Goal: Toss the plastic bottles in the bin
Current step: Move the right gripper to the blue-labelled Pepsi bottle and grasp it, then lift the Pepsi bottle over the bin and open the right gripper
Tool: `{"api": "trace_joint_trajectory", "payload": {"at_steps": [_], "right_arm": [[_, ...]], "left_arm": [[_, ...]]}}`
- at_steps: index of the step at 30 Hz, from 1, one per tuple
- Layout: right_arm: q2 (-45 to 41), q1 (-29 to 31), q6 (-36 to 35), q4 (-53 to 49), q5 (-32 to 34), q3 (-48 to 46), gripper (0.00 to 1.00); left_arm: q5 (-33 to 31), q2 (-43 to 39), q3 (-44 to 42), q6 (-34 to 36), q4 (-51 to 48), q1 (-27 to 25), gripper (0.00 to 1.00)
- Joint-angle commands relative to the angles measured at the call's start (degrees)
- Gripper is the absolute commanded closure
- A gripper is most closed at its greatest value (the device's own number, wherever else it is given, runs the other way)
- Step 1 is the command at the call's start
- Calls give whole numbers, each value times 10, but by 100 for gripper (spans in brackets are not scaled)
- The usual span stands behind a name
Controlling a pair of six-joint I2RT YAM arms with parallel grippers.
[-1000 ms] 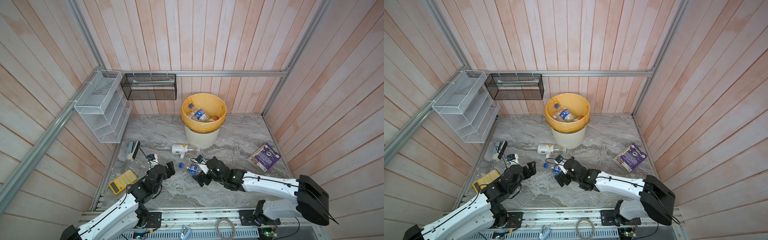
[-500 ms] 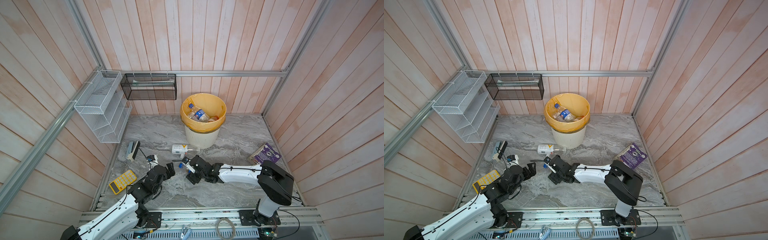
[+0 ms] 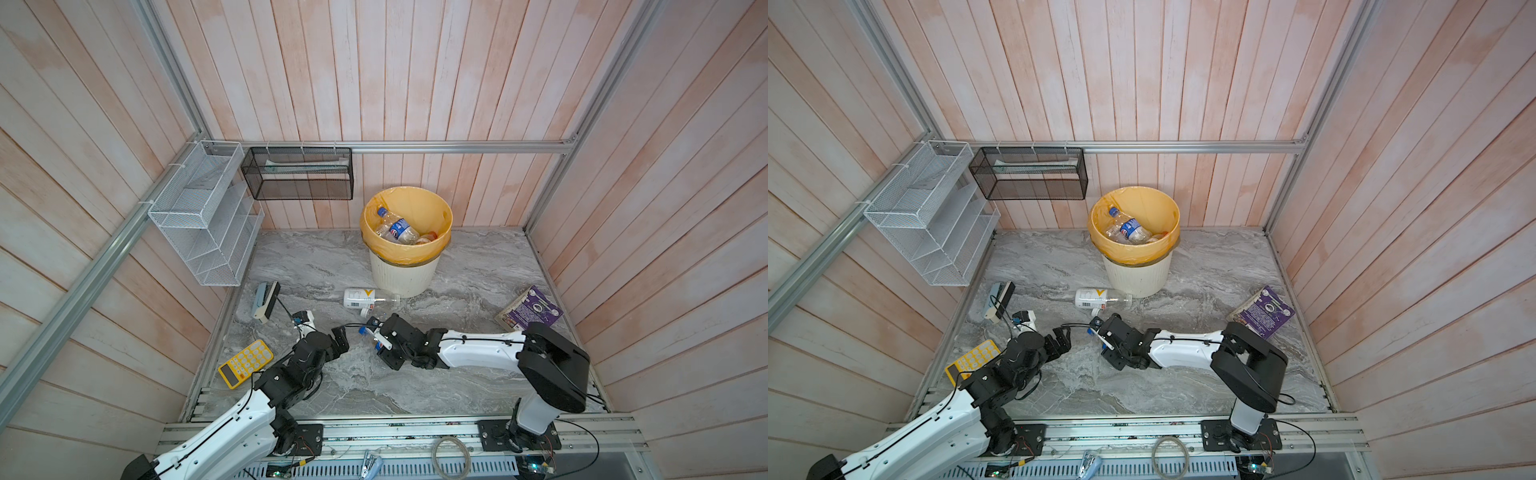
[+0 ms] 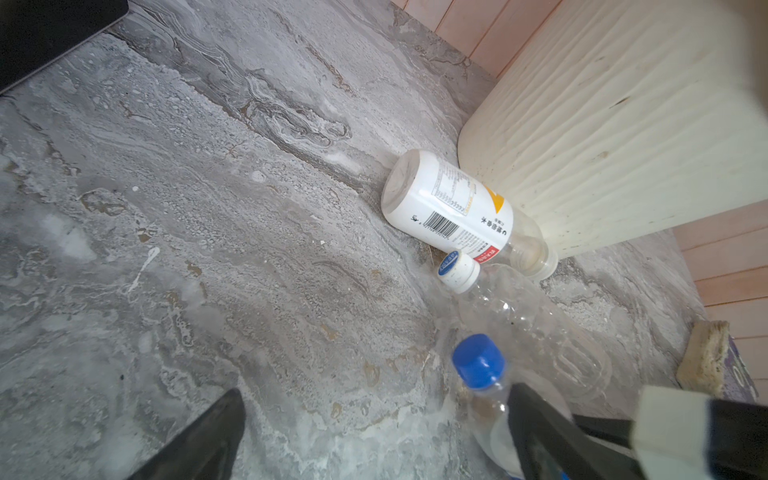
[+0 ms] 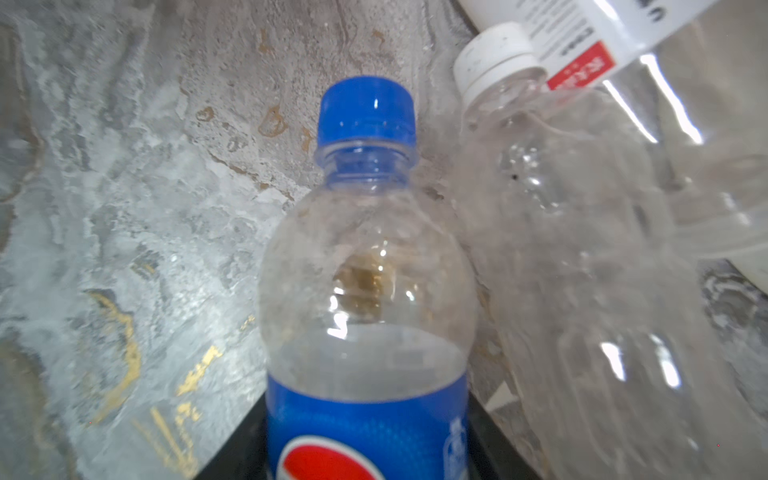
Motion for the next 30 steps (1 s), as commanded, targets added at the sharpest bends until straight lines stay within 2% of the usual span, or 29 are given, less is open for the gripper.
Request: {"api": "trace_joint_trajectory", "payload": {"at_steps": [1, 5, 9, 12, 15, 16, 18, 23, 25, 27, 29, 30], "right_arm": [[-110, 3, 45, 35, 27, -48, 48], [-290, 5, 73, 69, 73, -129, 50], [-464, 4, 70, 70, 149, -160, 52], [-550, 4, 39, 72, 203, -153, 53], [-582, 0, -12, 94, 246, -126, 53], [-573, -9, -27, 98, 251, -105, 53], [-531, -49, -46, 91, 216, -51, 53], [-317, -230, -35, 79, 11, 130, 53], [-211, -271, -26, 49, -49, 224, 53], [-108, -282, -35, -29, -105, 347, 40], [-29, -284, -35, -116, -89, 444, 25], [-10, -287, -28, -138, -64, 469, 21]], "left_arm": [[5, -3, 1, 4, -6, 4, 0], [3, -3, 1, 9, 8, 3, 0], [5, 5, 7, 15, 24, 4, 0], [6, 20, 18, 21, 26, 4, 0], [13, 38, 26, 25, 37, 4, 0], [16, 45, 28, 26, 43, 3, 1], [25, 60, 33, 27, 54, 4, 0], [47, 96, 51, 32, 69, 3, 1], [58, 105, 51, 34, 81, 3, 0], [67, 113, 50, 33, 86, 3, 0], [71, 118, 53, 33, 81, 3, 0], [71, 119, 55, 34, 76, 3, 0]]}}
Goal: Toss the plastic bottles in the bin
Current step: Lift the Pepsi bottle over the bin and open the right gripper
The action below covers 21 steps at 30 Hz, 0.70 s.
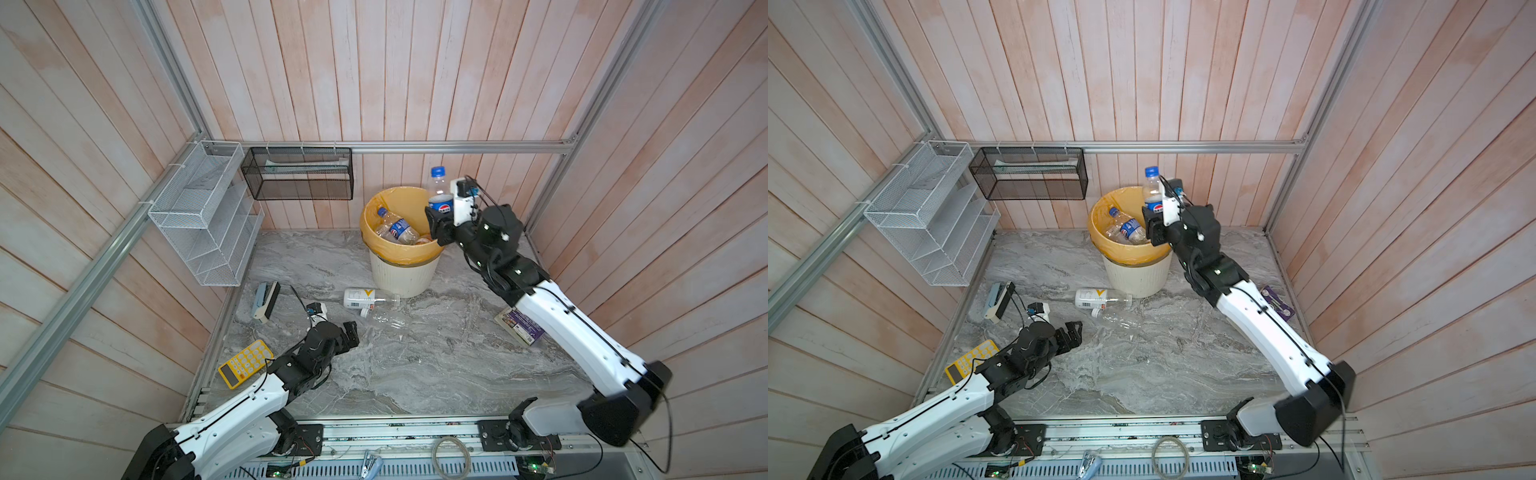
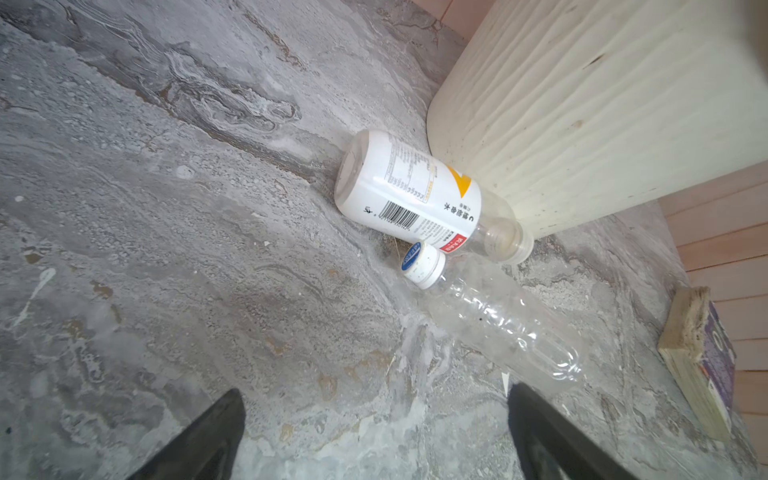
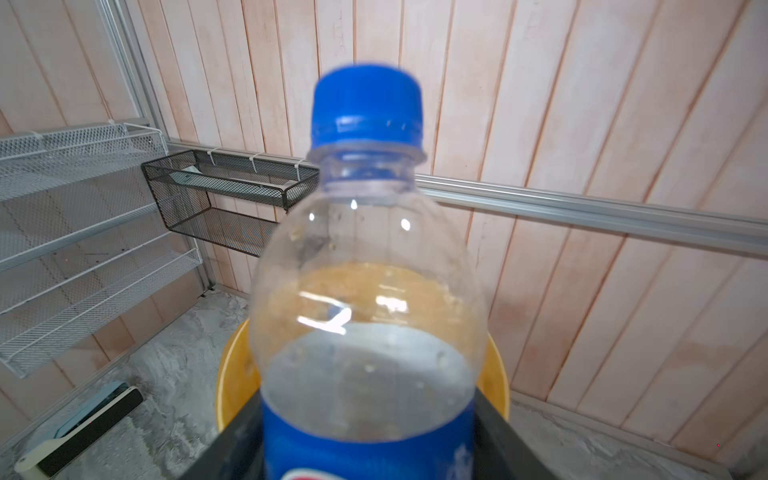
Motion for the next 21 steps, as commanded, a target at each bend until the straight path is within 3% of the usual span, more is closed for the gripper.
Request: {"api": "trace_joint_trajectory", "payload": {"at_steps": [1, 3, 8, 14, 17, 21], "right_arm": [[45, -6, 3, -132, -31, 59, 18], [14, -12, 10, -97, -21, 18, 0], [-57, -17, 14, -77, 26, -36, 0], [-146, -15, 27, -34, -4, -135, 0], [-193, 13, 18, 8, -27, -229, 0], [-233, 97, 3, 41, -13, -359, 2]], "left_arm": [[15, 2, 20, 12, 2, 2, 0], [12, -8, 17, 18, -6, 2, 0], [-10, -34, 16, 27, -25, 2, 0], [-43, -70, 8, 19, -48, 2, 0], [-55, -83, 4, 11, -65, 2, 0], [-69, -98, -6, -10, -84, 3, 0]]}}
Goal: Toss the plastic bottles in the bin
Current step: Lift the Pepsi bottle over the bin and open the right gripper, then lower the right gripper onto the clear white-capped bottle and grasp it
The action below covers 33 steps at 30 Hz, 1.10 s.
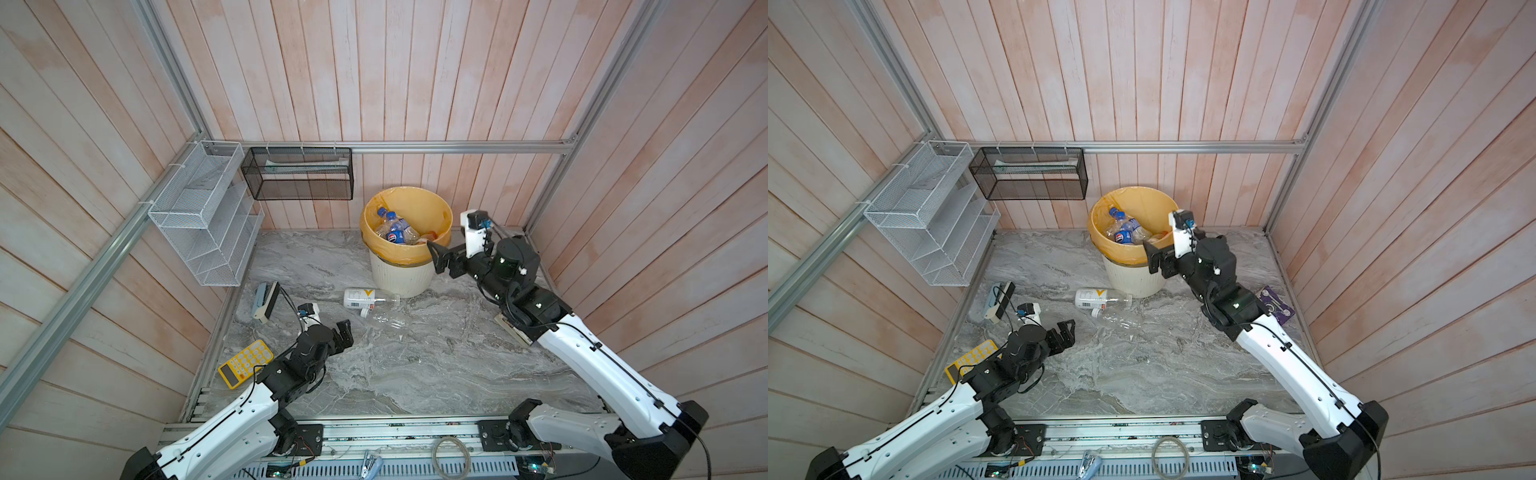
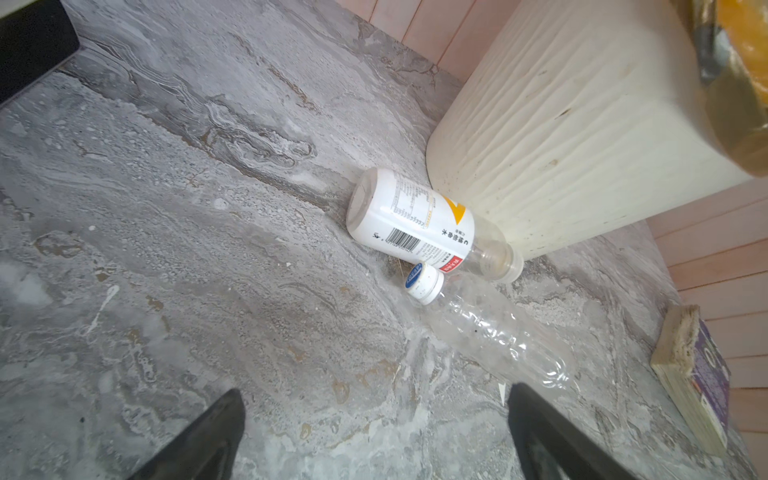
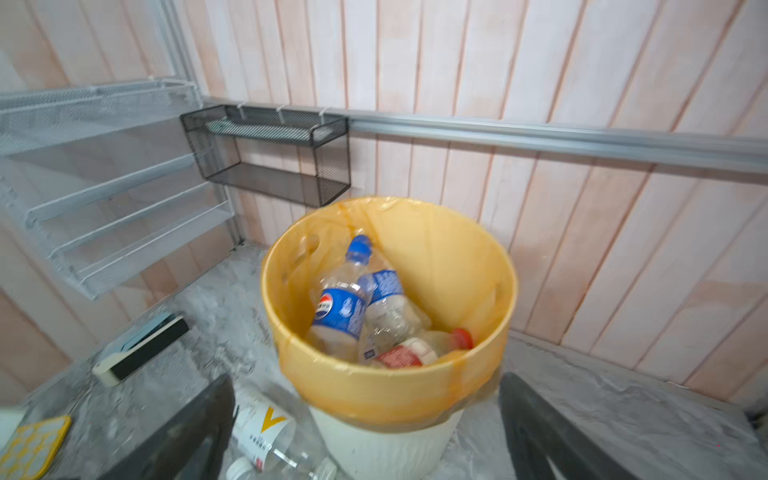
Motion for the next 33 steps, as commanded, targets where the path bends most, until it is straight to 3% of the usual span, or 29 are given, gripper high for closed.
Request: {"api": "trace_joint_trajectory", "payload": {"at_steps": [1, 7, 14, 20, 29, 33], "right_arm": [[-4, 63, -9, 26, -8, -89, 2], [67, 114, 19, 71, -24, -196, 4], [237, 116, -6, 42, -56, -121, 5], [317, 116, -26, 25, -75, -86, 6], [380, 120, -31, 6, -85, -56, 20], [370, 125, -22, 6, -73, -63, 38]], "left_arm": [[-25, -16, -10, -21, -26, 3, 0], [-30, -39, -23, -27, -21, 4, 0], [-20, -33, -19, -28, -30, 4, 0], [-22, -54, -21, -35, -51, 4, 0], [-30, -88, -30, -42, -70, 4, 0], [-30, -88, -31, -44, -71, 4, 0]]}}
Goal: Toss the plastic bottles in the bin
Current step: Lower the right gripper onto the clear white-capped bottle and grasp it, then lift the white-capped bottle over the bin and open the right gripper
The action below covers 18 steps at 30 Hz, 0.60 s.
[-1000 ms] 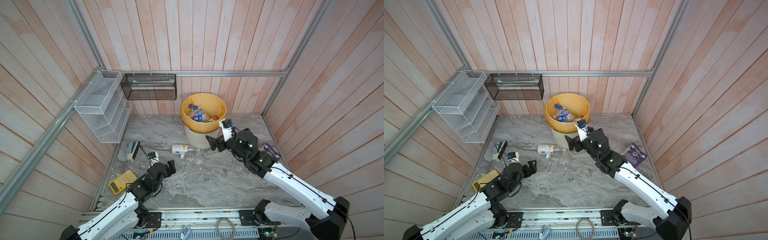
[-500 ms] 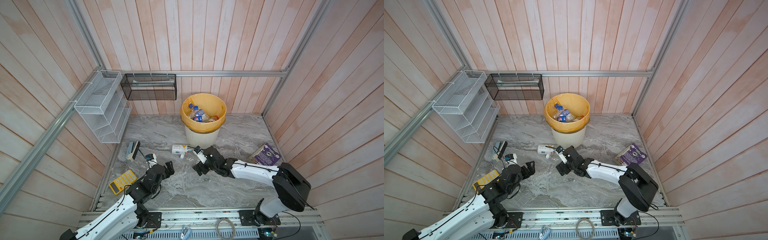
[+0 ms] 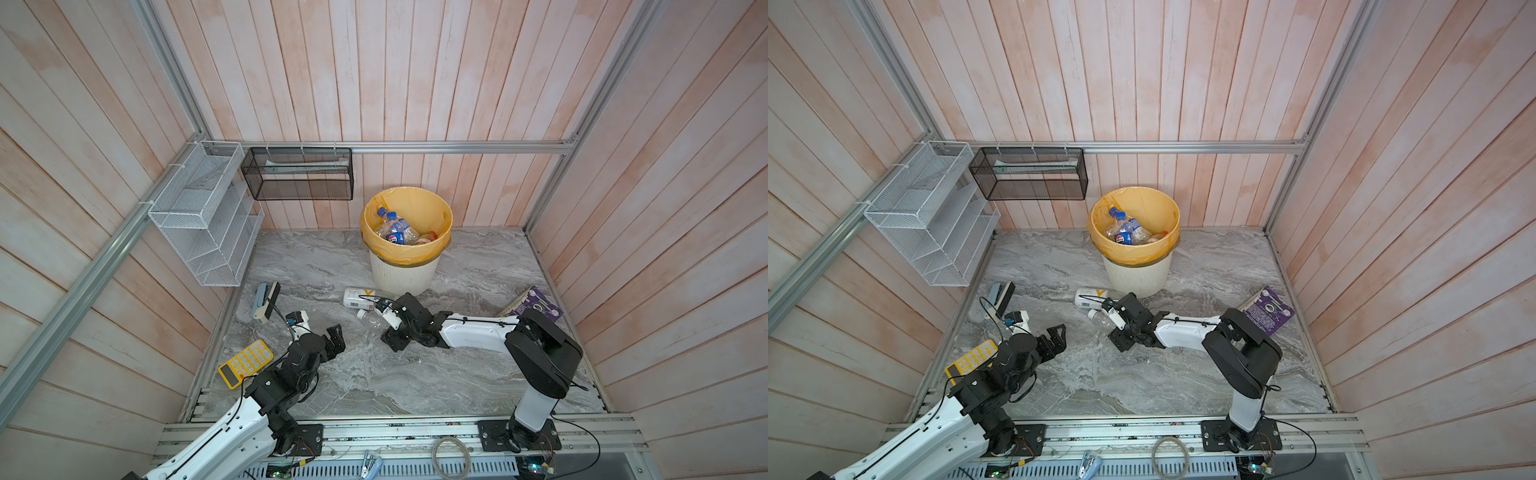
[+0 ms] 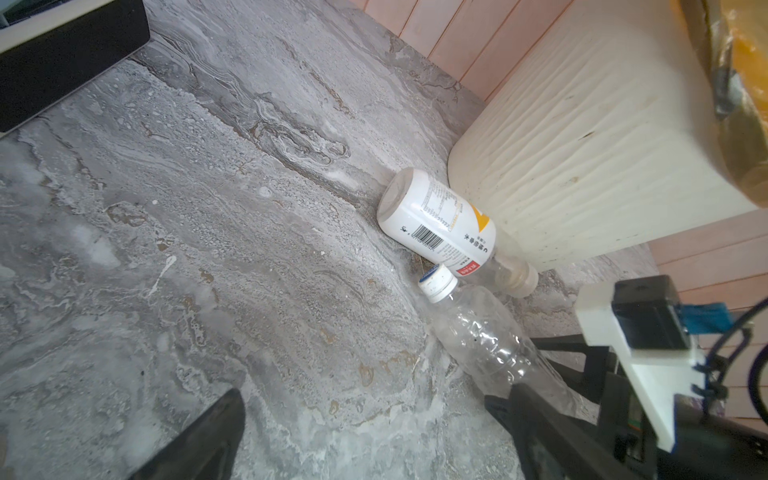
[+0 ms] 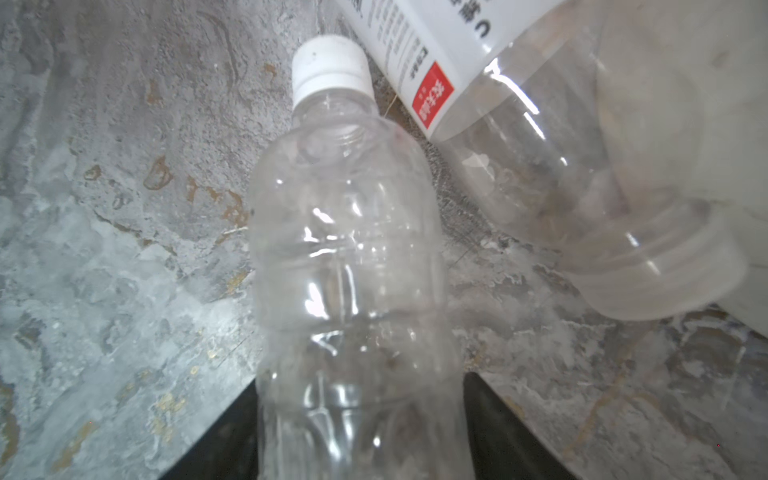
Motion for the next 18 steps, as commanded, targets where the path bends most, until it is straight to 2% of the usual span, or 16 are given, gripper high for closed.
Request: {"api": "trace_joint_trajectory", "payload": {"at_steps": [1, 4, 7, 11, 15, 18], "right_arm": [[-14, 6, 8, -10, 3, 0, 41], [-61, 9, 21, -4, 4, -27, 46], [-144, 17, 43, 8, 5, -77, 49], [-299, 47, 75, 19, 29, -165, 51], [-497, 64, 124, 10, 116, -233, 55], [-645, 64, 135, 4, 198, -254, 55]], "left_arm": [[-13, -4, -8, -7, -10, 2, 0], [-13, -4, -7, -7, -9, 2, 0], [-11, -4, -7, -8, -7, 2, 0], [-9, -4, -6, -9, 1, 2, 0], [-6, 2, -6, -7, 16, 2, 0], [-3, 11, -3, -3, 29, 2, 0]]}}
